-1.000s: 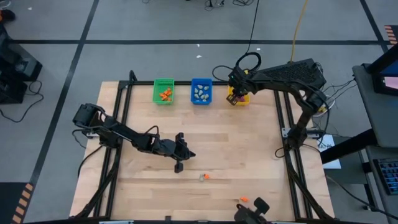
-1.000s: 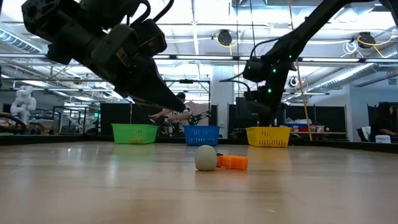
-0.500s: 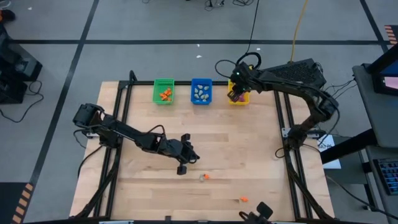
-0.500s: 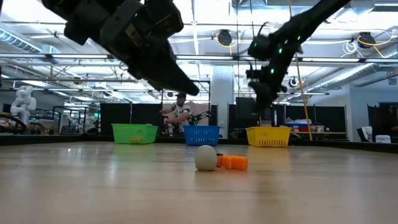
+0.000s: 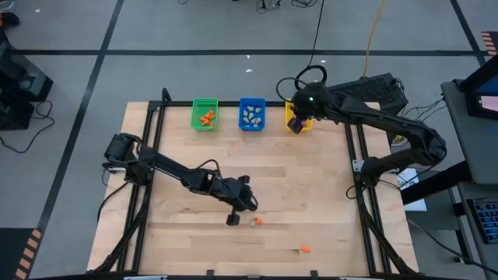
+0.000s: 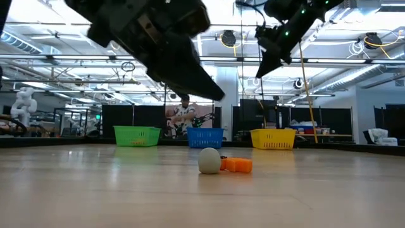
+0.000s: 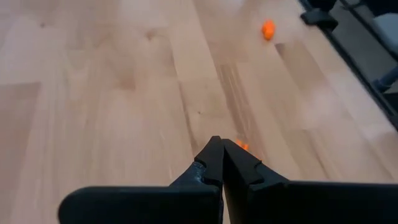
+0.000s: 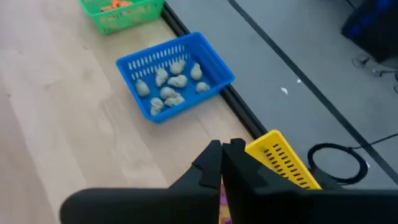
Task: Sort Halloween decoration
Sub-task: Put the orange skeleton toy into the green bin
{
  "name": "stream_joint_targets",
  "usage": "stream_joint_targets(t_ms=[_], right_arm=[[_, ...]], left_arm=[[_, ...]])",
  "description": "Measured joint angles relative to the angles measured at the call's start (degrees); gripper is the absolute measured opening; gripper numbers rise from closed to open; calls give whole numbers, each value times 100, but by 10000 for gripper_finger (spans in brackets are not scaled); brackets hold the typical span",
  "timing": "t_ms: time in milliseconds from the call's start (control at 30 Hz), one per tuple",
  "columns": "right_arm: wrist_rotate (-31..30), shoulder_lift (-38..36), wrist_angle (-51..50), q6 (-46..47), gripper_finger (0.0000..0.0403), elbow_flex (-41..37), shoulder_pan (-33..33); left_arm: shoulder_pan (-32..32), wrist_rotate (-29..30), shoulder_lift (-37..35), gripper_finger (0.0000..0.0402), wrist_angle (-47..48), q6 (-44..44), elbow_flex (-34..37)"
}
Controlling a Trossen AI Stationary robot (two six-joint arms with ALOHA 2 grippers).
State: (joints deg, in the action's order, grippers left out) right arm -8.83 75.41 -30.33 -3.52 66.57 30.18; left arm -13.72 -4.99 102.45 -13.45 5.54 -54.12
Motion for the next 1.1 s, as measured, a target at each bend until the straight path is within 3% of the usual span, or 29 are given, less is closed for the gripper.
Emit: stream_joint_targets(t_ms=[233,367,633,1100], right_arm=[[-16,-207,-155,23,1,0,-107],[-29,-204,-170,24,1,0,-106],[-12,-202,-153,-9,1,0,-106],[-8,-202,-114,-4,0,0,-106]], left_arm=[[-45,-687,691,16,696,-298,-798],[-72,-1061,1011,65,873,-323,-1082],[-68,-791,1255,159,916,-766,-1179],[-63,-654,1515,140,835,-750,-1296]])
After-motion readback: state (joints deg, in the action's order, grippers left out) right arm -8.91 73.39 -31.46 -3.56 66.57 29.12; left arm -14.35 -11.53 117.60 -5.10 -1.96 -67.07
